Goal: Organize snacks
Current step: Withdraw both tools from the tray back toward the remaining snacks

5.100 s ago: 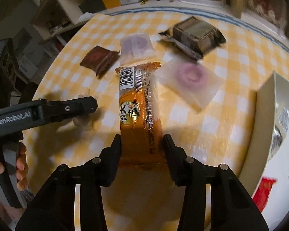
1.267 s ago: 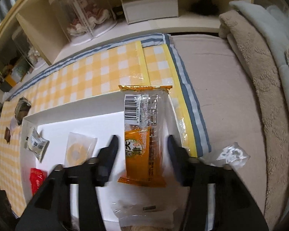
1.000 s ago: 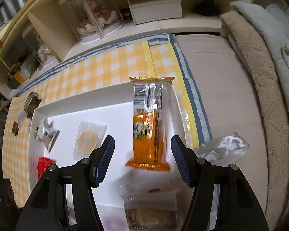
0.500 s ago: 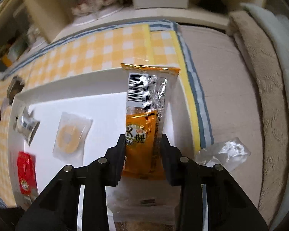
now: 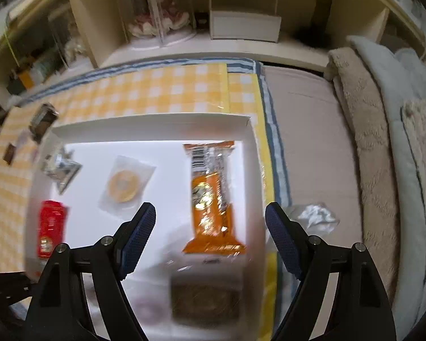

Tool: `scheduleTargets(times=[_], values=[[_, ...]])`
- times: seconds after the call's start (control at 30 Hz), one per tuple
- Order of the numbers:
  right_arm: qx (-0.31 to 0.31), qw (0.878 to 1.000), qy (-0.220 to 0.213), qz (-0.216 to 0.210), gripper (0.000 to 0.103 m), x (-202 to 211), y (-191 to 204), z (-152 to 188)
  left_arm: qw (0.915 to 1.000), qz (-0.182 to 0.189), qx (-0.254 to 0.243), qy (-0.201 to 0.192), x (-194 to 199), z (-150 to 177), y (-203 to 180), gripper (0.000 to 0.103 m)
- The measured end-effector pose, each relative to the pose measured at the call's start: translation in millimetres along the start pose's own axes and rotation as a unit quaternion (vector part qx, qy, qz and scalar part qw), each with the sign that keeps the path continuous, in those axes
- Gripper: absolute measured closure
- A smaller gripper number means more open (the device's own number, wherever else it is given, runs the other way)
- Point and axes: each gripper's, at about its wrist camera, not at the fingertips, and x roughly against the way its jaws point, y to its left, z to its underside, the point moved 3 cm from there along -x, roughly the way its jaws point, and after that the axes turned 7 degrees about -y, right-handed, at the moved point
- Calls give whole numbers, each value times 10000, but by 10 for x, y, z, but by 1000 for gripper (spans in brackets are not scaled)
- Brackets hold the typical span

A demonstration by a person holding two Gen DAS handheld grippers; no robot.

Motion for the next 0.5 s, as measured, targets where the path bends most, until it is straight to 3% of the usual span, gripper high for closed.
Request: scheduleTargets(times=[0.17, 0.37, 0.43, 0.5], values=[[-23, 9998, -119, -161, 22, 226, 93, 60, 9999, -52, -63, -79, 158, 17, -49, 48], [-182, 9991, -272, -273, 21, 497, 149, 147, 9997, -71, -86, -195, 386, 26, -79, 25], [-241, 9988, -323, -296, 12, 590, 150, 187, 9996, -106, -117, -246, 469, 36, -79, 13], [-276, 9984, -417, -265, 10, 687, 154, 221, 9992, -148, -161, -321, 563, 45, -80, 5]])
